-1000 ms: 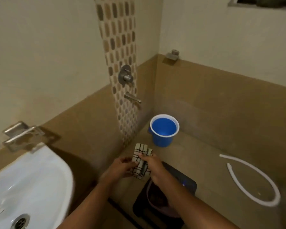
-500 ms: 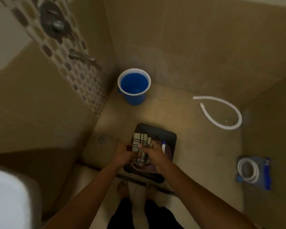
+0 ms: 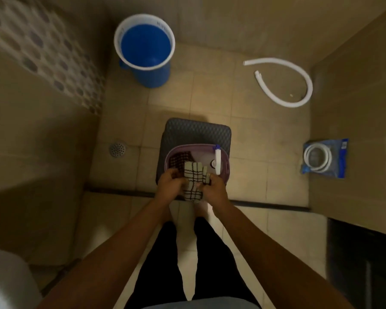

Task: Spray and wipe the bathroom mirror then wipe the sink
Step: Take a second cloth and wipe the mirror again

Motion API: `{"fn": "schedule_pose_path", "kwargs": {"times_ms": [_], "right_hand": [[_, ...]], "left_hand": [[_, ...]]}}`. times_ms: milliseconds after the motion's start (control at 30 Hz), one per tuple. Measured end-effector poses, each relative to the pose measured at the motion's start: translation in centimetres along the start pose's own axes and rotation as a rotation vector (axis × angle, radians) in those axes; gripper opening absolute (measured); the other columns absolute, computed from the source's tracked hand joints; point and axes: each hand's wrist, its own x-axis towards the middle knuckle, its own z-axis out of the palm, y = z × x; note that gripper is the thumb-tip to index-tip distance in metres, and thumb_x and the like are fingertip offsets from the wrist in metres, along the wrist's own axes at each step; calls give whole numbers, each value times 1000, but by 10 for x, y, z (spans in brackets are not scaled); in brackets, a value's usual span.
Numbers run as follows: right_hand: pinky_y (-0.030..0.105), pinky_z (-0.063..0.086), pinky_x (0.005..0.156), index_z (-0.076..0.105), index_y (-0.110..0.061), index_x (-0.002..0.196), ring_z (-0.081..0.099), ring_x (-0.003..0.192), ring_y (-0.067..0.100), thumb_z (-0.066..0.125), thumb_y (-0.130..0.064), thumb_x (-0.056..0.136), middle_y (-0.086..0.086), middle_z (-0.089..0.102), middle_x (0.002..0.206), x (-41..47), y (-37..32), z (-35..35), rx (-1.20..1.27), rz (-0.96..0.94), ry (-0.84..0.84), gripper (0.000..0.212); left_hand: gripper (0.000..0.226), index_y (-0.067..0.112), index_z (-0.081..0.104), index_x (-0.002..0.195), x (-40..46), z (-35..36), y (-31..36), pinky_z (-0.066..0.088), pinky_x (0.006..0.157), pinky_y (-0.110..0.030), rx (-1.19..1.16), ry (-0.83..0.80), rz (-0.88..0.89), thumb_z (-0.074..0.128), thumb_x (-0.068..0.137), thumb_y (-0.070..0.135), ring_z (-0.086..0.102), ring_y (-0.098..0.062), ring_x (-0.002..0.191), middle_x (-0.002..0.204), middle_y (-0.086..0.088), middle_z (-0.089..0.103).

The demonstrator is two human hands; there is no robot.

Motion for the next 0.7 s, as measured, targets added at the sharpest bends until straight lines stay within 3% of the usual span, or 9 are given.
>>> {"fn": "schedule_pose_path", "kwargs": {"times_ms": [67,133,200,333,433,600,700], "right_hand": [[18,52,68,63,-12,113,63,90,15,59,0,87,-1,65,98,2,5,-4,-20,-7,28,29],[14,49,65,63,-7,115,62,88,14,59,2,86,0,65,98,2,11,-6,-22,-10,51,31],[18,52,69,63,-7,116,62,90,16,59,2,86,0,65,100,4,18,-6,-19,5,53,32],[34,59,79,65,-7,110,66,92,19,62,0,85,3,69,99,8,29,-6,-27,6,49,26],[40,59,82,65,-8,111,68,95,20,64,-2,85,5,70,101,10,35,-9,-18,10,42,27],[21,55,72,64,-10,115,65,92,14,63,-3,88,-1,68,101,12,44,-17,5,27,27,28],[21,56,72,64,-10,114,66,93,14,64,-3,88,2,69,103,10,52,-19,15,35,31,27]], "left_hand": [[28,15,56,109,16,6,4,55,89,-42,-44,29,-22,61,86,-1,62,-27,96,105,-5,65],[34,6,59,119,32,10,5,52,94,-42,-68,69,-38,61,84,6,62,-29,103,115,-10,66],[49,5,57,129,47,17,-1,50,99,-45,-40,111,-58,57,82,15,60,-33,110,123,-16,64],[49,-3,42,142,60,35,-1,41,108,-41,44,214,-114,44,94,5,50,-37,126,139,-22,51],[48,-5,41,142,72,44,-2,40,105,-38,107,285,-139,43,96,6,49,-37,128,142,-23,49],[38,-7,55,127,84,52,-6,48,93,-39,231,302,-138,50,93,9,57,-38,114,128,-24,60],[40,-4,55,126,91,56,-7,50,89,-39,264,322,-117,56,90,12,60,-36,111,125,-22,62]]}}
